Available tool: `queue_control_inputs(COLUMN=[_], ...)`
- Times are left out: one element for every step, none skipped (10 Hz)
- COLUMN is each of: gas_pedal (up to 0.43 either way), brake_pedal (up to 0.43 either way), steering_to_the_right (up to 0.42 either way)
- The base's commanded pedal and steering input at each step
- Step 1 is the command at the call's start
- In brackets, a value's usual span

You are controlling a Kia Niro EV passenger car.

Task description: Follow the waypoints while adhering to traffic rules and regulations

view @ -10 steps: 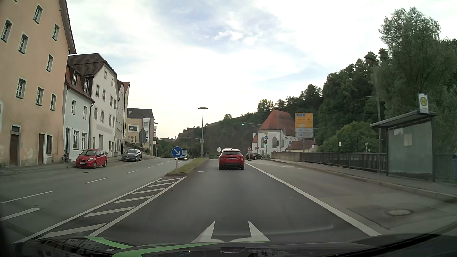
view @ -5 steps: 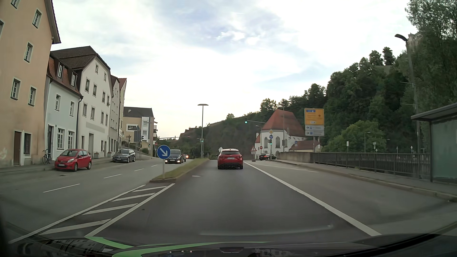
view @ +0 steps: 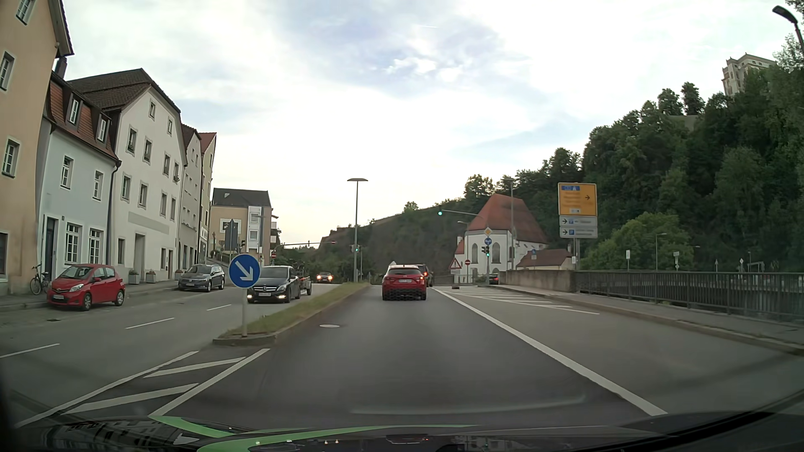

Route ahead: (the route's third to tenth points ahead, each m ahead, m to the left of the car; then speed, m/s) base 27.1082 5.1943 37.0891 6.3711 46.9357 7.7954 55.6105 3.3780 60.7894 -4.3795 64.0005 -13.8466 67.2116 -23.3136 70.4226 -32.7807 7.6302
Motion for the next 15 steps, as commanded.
queue_control_inputs(gas_pedal=[0.220,0.220,0.220,0.220,0.220,0.220,0.220,0.189,0.177,0.169,0.169,0.169,0.098,0.087,0.087], brake_pedal=[0.000,0.000,0.000,0.000,0.000,0.000,0.000,0.000,0.000,0.000,0.000,0.000,0.000,0.000,0.000], steering_to_the_right=[-0.020,-0.020,-0.020,-0.020,-0.020,-0.016,-0.014,-0.013,-0.014,-0.013,-0.012,-0.011,-0.011,-0.011,-0.011])
